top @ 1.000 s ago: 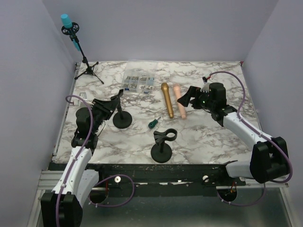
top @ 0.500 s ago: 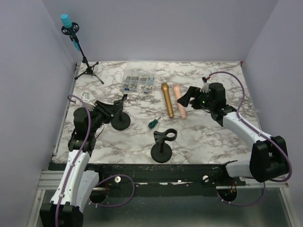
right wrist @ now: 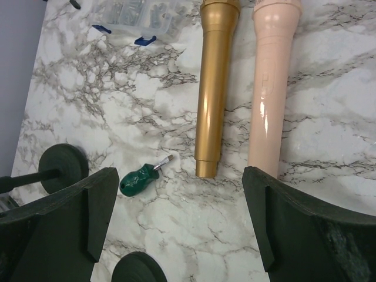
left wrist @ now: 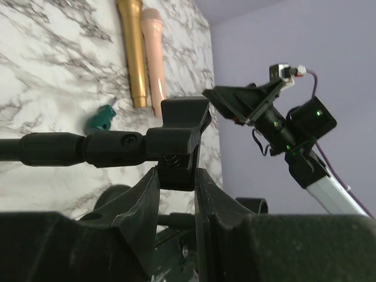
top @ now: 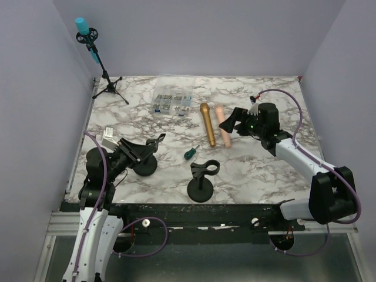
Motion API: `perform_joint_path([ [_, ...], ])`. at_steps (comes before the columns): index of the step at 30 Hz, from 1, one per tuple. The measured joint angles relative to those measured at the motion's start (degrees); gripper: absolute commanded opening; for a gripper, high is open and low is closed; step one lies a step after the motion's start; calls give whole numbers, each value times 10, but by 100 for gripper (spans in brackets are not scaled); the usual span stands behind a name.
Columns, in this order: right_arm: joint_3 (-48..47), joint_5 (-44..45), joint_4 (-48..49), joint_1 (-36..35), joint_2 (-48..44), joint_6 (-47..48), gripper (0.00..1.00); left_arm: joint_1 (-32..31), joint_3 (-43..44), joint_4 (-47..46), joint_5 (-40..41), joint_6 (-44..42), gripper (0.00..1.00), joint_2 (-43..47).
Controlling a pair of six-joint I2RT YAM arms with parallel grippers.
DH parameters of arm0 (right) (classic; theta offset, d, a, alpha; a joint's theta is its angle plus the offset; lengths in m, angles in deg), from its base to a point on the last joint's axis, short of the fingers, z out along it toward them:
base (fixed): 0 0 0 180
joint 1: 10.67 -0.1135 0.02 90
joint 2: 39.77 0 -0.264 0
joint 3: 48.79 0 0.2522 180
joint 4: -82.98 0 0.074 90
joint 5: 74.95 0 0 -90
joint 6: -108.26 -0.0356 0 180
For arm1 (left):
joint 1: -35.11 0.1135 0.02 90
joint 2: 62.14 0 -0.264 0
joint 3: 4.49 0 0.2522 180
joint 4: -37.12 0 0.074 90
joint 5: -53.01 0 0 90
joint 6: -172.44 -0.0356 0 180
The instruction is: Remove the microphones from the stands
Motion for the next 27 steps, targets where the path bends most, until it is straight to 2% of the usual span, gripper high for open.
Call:
perform_joint_path([
  [11,0,0,0,0,2,0,95,-80,-5,20,-82,47,0,14],
  [17,0,0,0,0,7,0,95,-86,-7,32,-96,64,0,28],
  [27,0,0,1,0,12,0,95,-97,-59,-35,-122,134,0,58],
])
